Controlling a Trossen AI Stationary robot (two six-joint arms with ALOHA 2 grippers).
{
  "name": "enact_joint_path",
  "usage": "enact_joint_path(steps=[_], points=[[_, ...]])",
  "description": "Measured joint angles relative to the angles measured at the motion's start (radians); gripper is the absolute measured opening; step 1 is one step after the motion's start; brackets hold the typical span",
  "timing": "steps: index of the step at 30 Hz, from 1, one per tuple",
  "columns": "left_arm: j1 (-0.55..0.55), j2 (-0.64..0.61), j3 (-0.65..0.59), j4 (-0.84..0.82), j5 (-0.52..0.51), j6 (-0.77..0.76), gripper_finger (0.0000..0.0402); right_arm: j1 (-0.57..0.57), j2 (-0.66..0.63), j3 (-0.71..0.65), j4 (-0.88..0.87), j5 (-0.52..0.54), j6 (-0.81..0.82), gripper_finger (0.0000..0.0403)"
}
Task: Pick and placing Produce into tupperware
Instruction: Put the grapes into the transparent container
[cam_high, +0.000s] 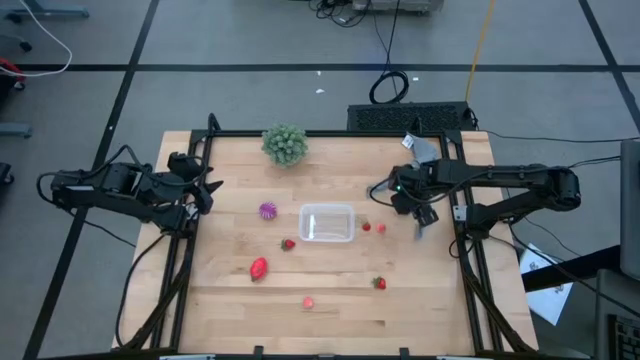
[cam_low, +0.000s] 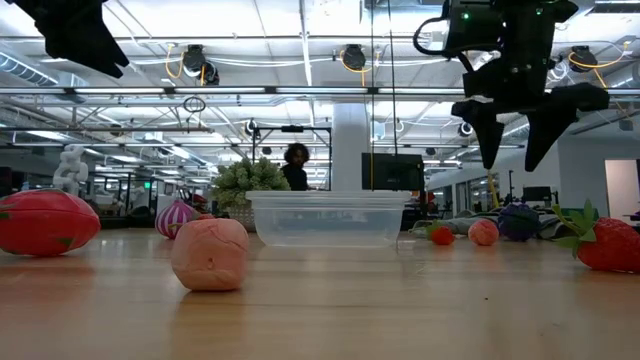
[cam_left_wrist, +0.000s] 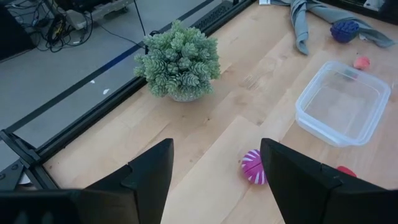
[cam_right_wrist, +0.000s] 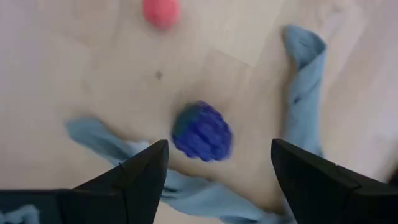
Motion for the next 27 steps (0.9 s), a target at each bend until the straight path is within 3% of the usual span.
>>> enact_joint_path(steps=[7,17,27], points=[[0.000,0.000,0.000,0.000,0.000,0.000,0.0243,0.000,0.000,-0.043,0.015,0.095,-0.165,0.0275],[0.000,0.000,0.000,0.000,0.000,0.001,0.0243,0.000,0.000,-0.161,0.182,0.095,-0.170,0.0275],[0.000,0.000,-0.001,0.000,0.000,0.001,0.0243,0.000,0.000,-0.188,0.187,0.094,-0.137,0.0275]])
